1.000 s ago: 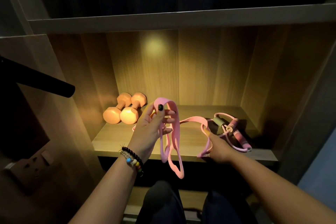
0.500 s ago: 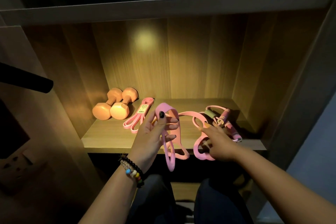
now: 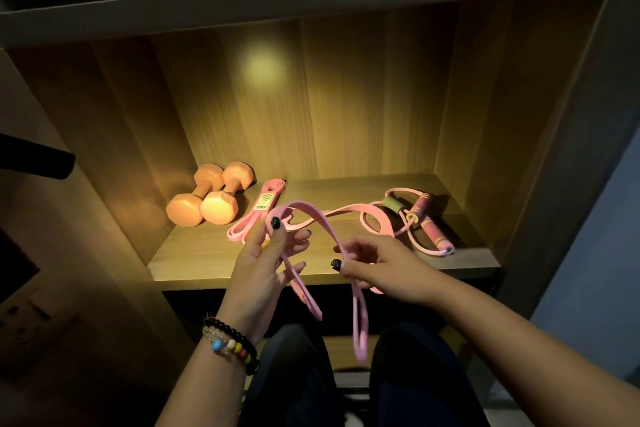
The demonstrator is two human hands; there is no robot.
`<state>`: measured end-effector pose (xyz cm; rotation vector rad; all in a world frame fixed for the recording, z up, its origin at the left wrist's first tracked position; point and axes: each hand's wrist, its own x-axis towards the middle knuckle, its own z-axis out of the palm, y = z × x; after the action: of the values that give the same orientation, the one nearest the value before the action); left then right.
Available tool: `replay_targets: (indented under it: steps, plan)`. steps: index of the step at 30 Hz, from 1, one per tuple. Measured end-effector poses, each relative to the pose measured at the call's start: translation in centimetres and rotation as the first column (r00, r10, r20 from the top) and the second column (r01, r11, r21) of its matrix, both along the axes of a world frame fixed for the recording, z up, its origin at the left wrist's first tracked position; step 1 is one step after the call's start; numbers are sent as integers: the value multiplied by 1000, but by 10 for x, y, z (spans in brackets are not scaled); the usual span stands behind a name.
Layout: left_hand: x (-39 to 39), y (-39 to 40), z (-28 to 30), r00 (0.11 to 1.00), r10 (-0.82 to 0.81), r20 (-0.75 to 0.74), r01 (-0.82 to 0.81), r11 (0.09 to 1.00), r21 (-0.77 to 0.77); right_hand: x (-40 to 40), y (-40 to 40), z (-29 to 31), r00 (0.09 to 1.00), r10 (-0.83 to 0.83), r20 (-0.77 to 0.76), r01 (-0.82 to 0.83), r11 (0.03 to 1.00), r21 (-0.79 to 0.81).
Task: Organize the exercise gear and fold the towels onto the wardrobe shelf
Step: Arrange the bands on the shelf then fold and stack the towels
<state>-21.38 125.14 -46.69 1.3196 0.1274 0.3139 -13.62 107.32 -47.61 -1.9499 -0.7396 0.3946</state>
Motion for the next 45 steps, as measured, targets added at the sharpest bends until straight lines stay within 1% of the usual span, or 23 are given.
replay_targets:
  steps: [2,4,7,9,12,14,16,17,21,24,26,28,30,33,34,35,37,38,40,42,43,44,45]
  plan:
    - [-2,1,-9,998,-11,-62,8,998,-63,-1,-3,8,999,-48,22,47,999,27]
    - [-2,1,-16,990,-61,-129,44,991,-127,-3,-3,17,995,-96,1,96,990,106]
    - [-2,-2,-22,975,-137,-173,102,975,-198,-5,1,30,990,-141,-8,140,977,162]
    - [0,-3,-26,972,-173,-160,120,948,-295,-8,6,35,987,-160,22,155,976,152]
    - [3,-6,-26,967,-229,-114,146,859,-491,-12,15,38,975,-191,118,183,980,77]
    - [2,-11,-23,961,-266,-71,185,815,-548,-16,21,37,963,-213,166,206,977,60]
    - [1,-18,-20,957,-285,-44,214,803,-557,-19,28,33,951,-217,218,212,976,45]
    - [0,-21,-19,958,-283,-44,215,812,-542,-21,31,32,947,-210,241,209,977,31]
    - [1,-25,-27,962,-260,-85,201,883,-424,-26,39,28,927,-215,307,223,975,8]
    - [1,-23,-38,942,-308,-133,250,909,-334,-26,41,25,924,-235,302,242,970,14]
    - [-2,-24,-43,935,-338,-106,297,912,-283,-25,41,23,940,-229,251,229,973,30]
    - [-5,-26,-45,911,-405,-79,373,891,-259,-23,39,24,957,-249,148,238,967,87]
    - [-9,-27,-45,891,-441,-107,414,886,-207,-18,34,27,953,-286,100,274,954,120]
    - [-12,-31,-43,906,-376,-193,352,924,-147,-8,26,30,934,-336,123,325,941,97]
    - [-11,-32,-43,918,-343,-199,316,936,-155,-5,24,28,926,-361,111,350,930,111]
    - [-10,-32,-44,931,-316,-183,281,940,-196,-2,22,26,915,-392,91,379,915,138]
    - [-6,-30,-44,952,-274,-134,213,912,-351,0,16,18,907,-420,31,410,897,166]
    - [-4,-28,-44,962,-250,-112,178,882,-437,-1,13,13,915,-403,-23,401,903,154]
    - [-1,-21,-46,979,-197,-59,124,793,-596,-6,7,-3,929,-329,-172,349,931,103]
    - [1,-13,-47,986,-168,-15,108,696,-710,-14,5,-21,914,-241,-326,285,954,94]
    - [2,-10,-48,987,-163,-10,101,659,-745,-20,6,-28,888,-191,-418,264,956,126]
    - [3,-6,-50,987,-161,-12,94,636,-766,-26,8,-34,836,-132,-533,267,946,183]
    - [3,-4,-51,986,-163,-20,87,621,-779,-33,10,-41,753,-61,-655,297,920,256]
